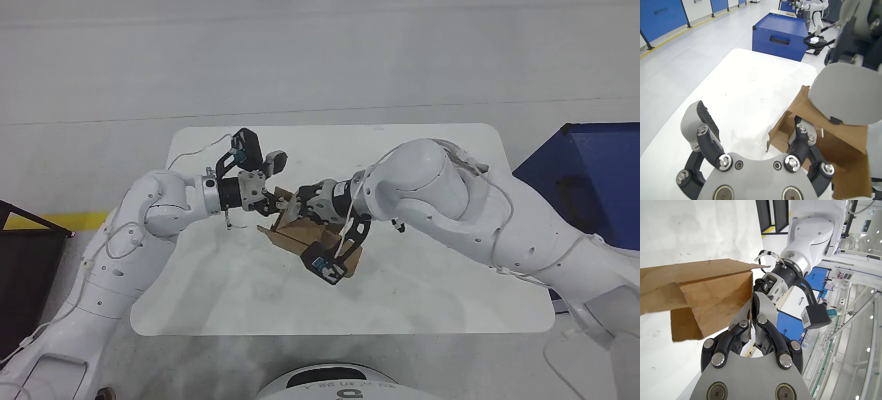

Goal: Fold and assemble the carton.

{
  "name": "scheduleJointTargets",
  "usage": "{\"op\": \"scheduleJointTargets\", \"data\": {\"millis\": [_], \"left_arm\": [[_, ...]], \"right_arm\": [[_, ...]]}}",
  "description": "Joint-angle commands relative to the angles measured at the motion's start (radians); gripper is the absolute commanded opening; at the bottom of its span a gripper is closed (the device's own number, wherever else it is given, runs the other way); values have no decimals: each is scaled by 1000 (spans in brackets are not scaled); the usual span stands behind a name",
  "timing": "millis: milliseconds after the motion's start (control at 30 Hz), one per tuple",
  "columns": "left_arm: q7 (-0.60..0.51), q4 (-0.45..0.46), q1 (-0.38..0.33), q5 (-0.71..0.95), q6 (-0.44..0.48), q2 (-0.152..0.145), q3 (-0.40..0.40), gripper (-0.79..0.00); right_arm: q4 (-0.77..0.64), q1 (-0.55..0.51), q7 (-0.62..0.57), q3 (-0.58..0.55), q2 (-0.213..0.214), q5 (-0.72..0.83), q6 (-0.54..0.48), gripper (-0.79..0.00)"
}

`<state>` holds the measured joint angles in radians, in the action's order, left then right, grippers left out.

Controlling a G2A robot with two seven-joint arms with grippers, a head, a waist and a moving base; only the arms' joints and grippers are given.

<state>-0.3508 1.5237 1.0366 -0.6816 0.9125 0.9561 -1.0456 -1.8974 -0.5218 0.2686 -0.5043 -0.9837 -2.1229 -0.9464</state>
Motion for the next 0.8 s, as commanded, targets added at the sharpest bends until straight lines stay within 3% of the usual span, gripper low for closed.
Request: {"op": "scheduleJointTargets", "data": {"millis": [0,233,533,767], "left_arm": [[5,-4,2,0,0,0,-5,0],[51,-13,36,36,10,-13,-79,0],[109,9,134,90,45,-46,-250,0],[105,53,220,57,32,-62,-338,0]], "right_arm": [[9,-2,-7,-6,-1,6,-3,-785],[14,-52,-23,-58,13,38,14,-785],[14,-52,-23,-58,13,38,14,-785],[21,-118,10,-90,22,58,103,-785]]}}
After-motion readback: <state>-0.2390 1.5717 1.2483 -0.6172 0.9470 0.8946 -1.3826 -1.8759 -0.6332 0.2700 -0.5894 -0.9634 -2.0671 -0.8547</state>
